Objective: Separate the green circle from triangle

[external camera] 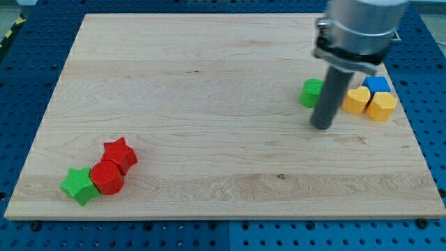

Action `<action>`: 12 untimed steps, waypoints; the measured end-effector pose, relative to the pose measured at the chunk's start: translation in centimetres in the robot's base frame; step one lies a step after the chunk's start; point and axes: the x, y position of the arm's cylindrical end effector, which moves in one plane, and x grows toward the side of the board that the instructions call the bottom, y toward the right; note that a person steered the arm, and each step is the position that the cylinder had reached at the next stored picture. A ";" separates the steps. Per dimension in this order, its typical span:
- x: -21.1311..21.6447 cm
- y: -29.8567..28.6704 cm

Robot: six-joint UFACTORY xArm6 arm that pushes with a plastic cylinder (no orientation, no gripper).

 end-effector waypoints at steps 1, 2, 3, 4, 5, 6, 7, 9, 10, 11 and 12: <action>-0.1 0.2; -0.3 0.2; -1.0 0.0; -1.0 -2.5; -1.6 -3.9; -1.6 -3.7; -1.5 -2.5; -3.6 -0.7; -5.7 -1.6; -8.0 -3.5; -9.6 -5.1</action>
